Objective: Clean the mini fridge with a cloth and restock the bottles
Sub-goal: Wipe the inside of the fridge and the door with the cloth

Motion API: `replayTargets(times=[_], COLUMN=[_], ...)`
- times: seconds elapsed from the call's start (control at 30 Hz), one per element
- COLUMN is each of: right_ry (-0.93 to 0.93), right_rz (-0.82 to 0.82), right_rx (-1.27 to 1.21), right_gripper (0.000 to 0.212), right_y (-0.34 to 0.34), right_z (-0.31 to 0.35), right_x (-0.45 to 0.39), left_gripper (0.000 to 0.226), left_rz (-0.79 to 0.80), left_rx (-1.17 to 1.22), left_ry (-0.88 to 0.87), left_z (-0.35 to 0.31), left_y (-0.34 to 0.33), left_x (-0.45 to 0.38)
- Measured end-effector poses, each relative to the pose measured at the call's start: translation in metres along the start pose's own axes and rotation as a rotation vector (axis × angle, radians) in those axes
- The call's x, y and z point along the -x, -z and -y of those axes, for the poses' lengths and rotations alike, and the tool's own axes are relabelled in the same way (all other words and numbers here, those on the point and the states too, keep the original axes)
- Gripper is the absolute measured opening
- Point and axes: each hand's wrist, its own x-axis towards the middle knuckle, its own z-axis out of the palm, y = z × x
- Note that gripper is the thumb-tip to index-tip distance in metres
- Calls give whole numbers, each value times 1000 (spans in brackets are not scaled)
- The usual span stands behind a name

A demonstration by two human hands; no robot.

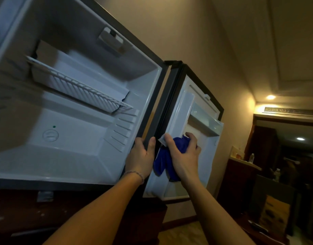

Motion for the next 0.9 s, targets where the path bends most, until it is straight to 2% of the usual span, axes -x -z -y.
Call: replayTargets(times=[0.1,0.27,0.43,0.73,0.9], right_ry=[7,147,205,327,378], right_rz=[-63,-195,-206,-111,-249], right_rx=[87,256,241,286,259], right_gripper=[75,51,52,59,58], right_y=[-5,-15,-18,-7,-1], right_z=[4,-2,-20,-19,17], right_x=[0,11,21,14,-30], left_gripper=[65,66,66,65,64], left_rz=[-8,-24,-19,-10,-14], left_rx=[-1,17,17,25,12], left_ry=[0,0,15,0,-4], left_z=[2,4,5,4,6], left_y=[-1,-3,-4,-1,-2], left_x=[-2,-2,-2,-1,-3])
